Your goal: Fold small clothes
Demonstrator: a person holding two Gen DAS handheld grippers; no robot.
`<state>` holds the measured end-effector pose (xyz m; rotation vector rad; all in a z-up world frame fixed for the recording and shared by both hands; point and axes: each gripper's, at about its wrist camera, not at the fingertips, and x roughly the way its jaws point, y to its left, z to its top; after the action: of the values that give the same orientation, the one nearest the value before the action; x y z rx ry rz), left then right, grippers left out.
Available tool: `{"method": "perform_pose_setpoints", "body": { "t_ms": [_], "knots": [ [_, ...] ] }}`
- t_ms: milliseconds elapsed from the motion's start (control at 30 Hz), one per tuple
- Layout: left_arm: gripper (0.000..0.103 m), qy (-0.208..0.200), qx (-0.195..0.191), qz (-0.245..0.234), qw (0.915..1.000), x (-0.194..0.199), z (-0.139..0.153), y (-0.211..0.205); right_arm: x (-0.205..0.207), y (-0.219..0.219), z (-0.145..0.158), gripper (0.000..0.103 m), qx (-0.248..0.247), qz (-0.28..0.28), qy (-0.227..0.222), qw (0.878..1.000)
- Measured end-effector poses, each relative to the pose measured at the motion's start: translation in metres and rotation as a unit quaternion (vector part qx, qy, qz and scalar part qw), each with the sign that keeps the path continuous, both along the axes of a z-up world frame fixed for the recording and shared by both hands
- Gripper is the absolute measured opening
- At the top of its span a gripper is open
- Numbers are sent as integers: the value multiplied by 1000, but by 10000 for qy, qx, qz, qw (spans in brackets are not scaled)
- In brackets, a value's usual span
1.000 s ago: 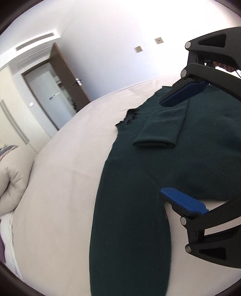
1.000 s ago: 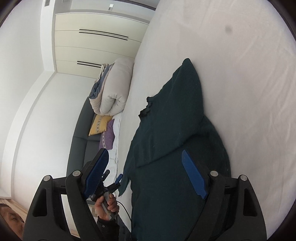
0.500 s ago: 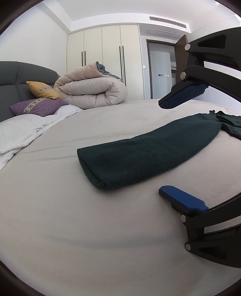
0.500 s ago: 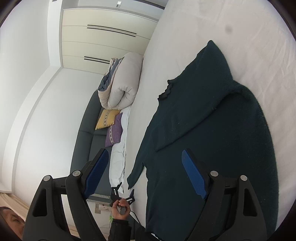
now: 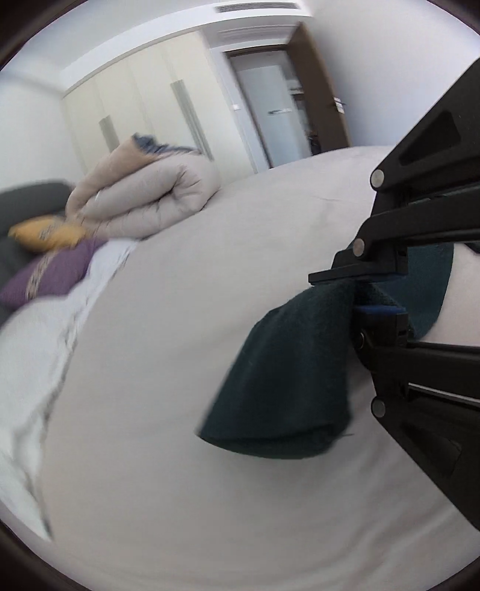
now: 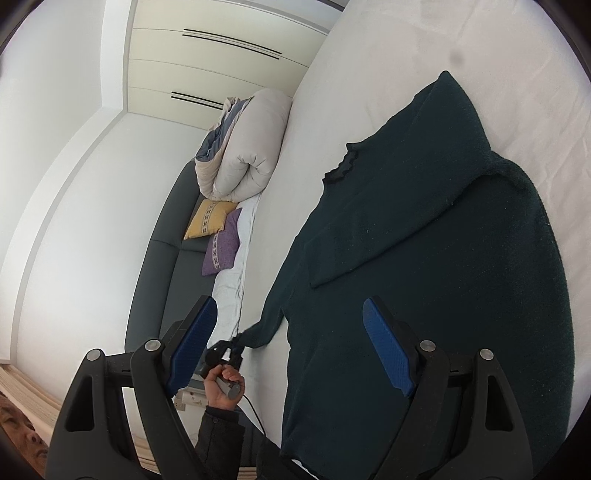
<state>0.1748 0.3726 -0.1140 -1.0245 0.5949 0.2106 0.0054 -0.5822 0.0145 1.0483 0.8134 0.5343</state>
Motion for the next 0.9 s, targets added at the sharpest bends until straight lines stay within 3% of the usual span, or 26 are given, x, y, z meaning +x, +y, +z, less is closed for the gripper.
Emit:
{"method": "perform_pose_setpoints", "body": {
  "t_ms": [67,100,133,167,233,300,333,367,433,500,533,800,900],
  "knots": [
    [9,-31,871,-725,9936,26,39,-52,9,1,-5,82,22,-25,36,10000],
    [9,-29,1407,-1139,9835,38,57,-87,13,1,-7,82,40,-22,40,10000],
    [9,-37,1962,-1581,9677,47,71,-127,18,3,-9,82,64,-6,31,10000],
    [9,-2,2534,-2031,9458,55,80,-172,21,6,-11,82,80,9,34,10000],
    [9,133,3564,-2895,8883,63,76,-262,34,15,-17,82,113,54,84,9999],
    [9,221,4497,-3306,8294,57,51,-333,47,26,-23,82,110,146,164,9997],
    [9,276,4833,-3401,8062,51,35,-357,54,31,-27,82,97,184,237,9995],
    [9,343,5036,-3481,7899,47,19,-374,61,37,-31,82,77,211,350,9991],
    [9,427,5197,-3593,7739,37,-8,-389,77,50,-38,82,86,347,496,9981],
    [9,515,5333,-3601,7637,33,-24,-393,91,64,-45,81,76,496,558,9972],
    [9,513,5345,-3593,7633,30,-27,-392,100,73,-50,80,68,547,623,9965],
    [9,414,4995,-3392,7961,25,-25,-370,150,164,-103,74,394,1098,1595,9803],
    [9,293,4793,-3310,8123,22,-20,-361,153,186,-129,71,616,990,2095,9708]
  ]
}}
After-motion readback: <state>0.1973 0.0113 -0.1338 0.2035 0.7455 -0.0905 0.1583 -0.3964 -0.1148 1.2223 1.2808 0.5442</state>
